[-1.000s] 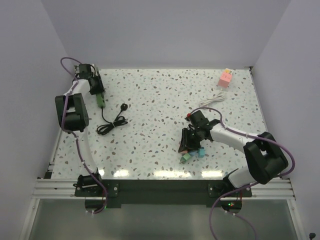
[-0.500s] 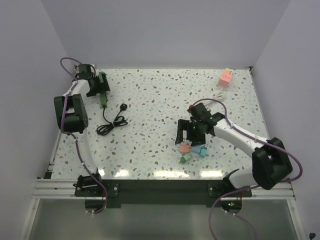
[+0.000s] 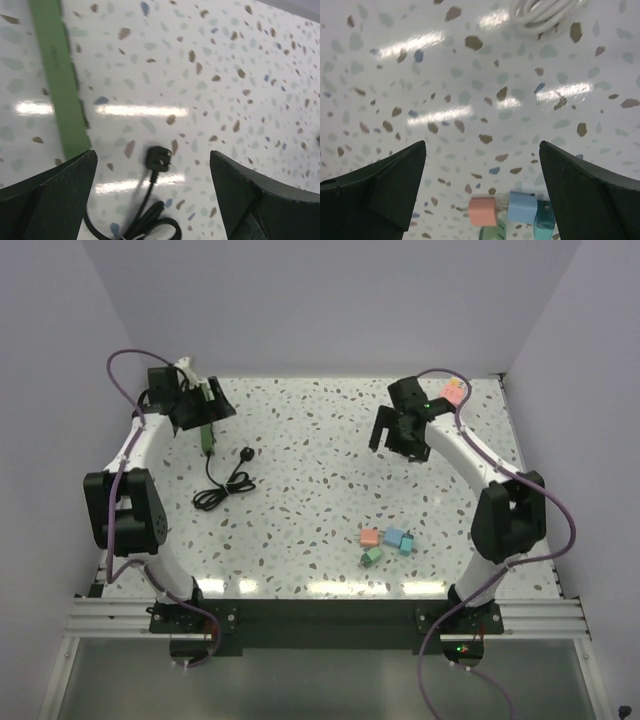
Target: Pull the plug off the socket
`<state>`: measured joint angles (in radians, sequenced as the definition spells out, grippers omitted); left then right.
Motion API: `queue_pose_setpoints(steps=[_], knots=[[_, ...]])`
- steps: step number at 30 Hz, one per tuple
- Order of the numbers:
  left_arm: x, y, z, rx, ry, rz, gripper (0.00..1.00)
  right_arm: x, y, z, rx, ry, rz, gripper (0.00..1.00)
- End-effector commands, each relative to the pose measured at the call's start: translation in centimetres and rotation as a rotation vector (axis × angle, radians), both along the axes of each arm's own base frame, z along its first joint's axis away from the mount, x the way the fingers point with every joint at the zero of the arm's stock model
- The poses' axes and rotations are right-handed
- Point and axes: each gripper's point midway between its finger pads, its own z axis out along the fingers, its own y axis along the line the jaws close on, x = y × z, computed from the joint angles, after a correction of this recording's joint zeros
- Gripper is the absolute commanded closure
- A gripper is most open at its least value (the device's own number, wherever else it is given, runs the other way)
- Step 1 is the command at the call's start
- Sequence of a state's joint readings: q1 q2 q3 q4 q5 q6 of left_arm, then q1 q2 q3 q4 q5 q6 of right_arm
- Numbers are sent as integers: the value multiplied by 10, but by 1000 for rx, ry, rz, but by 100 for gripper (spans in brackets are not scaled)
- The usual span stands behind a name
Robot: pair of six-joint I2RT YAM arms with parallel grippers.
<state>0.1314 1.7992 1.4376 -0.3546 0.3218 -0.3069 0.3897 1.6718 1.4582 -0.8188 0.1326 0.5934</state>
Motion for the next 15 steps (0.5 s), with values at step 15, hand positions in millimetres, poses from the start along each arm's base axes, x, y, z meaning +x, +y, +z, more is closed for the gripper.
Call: queue_pose_setpoints(steps=[15], knots=[[-138, -178, -24, -166, 77, -471, 0, 126, -117, -76, -68, 70, -494, 5]])
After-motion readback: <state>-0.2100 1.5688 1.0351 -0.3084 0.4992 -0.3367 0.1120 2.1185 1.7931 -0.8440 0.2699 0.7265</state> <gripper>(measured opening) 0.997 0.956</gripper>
